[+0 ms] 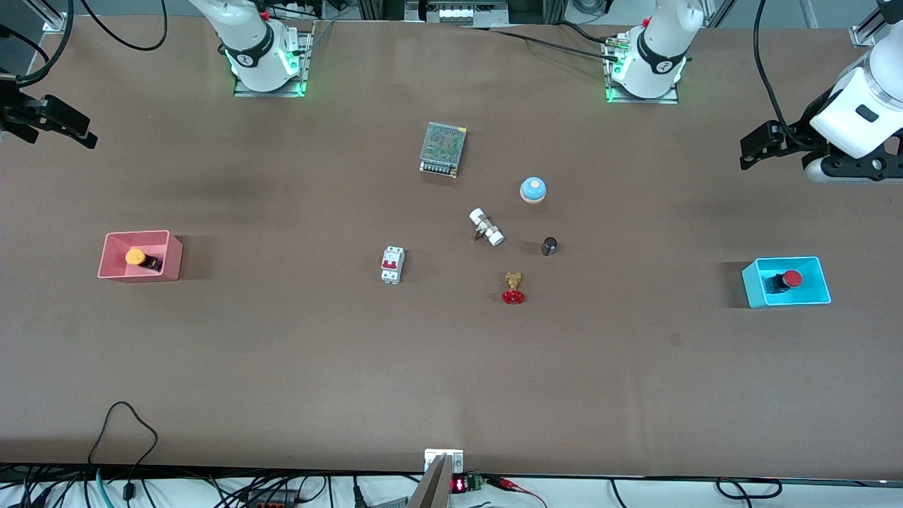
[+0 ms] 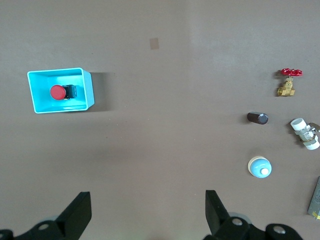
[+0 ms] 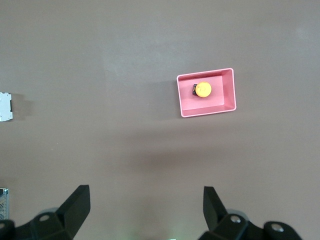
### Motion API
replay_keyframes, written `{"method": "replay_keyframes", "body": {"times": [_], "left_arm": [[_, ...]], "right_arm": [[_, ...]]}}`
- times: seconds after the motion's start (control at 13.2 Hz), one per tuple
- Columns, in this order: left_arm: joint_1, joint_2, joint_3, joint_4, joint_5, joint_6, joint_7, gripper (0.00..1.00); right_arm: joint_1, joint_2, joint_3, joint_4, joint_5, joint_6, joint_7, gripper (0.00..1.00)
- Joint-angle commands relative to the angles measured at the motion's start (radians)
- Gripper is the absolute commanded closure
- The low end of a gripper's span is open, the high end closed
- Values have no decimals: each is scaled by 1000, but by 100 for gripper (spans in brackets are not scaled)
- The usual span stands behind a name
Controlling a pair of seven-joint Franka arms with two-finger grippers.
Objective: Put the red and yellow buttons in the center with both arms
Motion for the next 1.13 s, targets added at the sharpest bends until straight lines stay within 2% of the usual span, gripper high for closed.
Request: {"method": "replay_keyframes", "body": {"times": [0.0,0.38,0.68,0.83,1.06], "left_arm": [[1,12,3,28,12,-23,19,0],[1,12,3,28,12,-23,17,0],[3,58,7,28,12,-58,2,0],[-2,63,11,33,10,-77,-2,0],[15,202,17,169,27,-91,7,0]], "right_arm": [[-13,-9,13,5,-2,-12,-10,0],[-19,14,12,6,0,-10,-1,0],[-24,92,12,6,-2,-9,-13,0],[-51,176,6,8,0,29,0,0],[-92,284,4,8,-12,141,-16,0]]}}
